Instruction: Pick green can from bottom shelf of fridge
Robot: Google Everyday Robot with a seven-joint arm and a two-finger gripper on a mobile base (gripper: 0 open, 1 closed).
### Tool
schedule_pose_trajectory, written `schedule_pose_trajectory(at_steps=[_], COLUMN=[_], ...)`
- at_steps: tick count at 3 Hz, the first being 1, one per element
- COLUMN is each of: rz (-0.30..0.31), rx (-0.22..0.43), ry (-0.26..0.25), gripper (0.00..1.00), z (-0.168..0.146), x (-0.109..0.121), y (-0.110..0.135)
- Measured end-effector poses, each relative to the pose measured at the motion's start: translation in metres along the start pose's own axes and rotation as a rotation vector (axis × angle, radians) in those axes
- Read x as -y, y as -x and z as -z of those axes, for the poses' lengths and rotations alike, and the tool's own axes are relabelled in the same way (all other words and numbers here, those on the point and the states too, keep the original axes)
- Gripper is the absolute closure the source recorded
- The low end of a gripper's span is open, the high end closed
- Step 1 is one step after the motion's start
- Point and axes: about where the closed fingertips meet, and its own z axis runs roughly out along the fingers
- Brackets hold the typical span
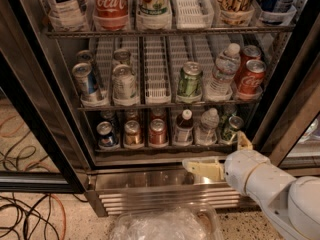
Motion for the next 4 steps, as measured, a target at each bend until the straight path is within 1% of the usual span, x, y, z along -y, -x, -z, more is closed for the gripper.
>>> schedule_pose_trajectory(at_steps=[1,2,3,4], rz=[-0.026,-0.026,-0.019,-0.001], rx=[0.017,0.017,0.017,0.043], ry=[0.016,0.016,0.0,-0.057], gripper=[0.0,0.0,0.0,0.0], z=[-0.006,-0.006,-0.009,-0.013], x=[-0.006,-0.006,-0.007,-0.002], y=[-0.001,-0.001,-0.002,-0.014])
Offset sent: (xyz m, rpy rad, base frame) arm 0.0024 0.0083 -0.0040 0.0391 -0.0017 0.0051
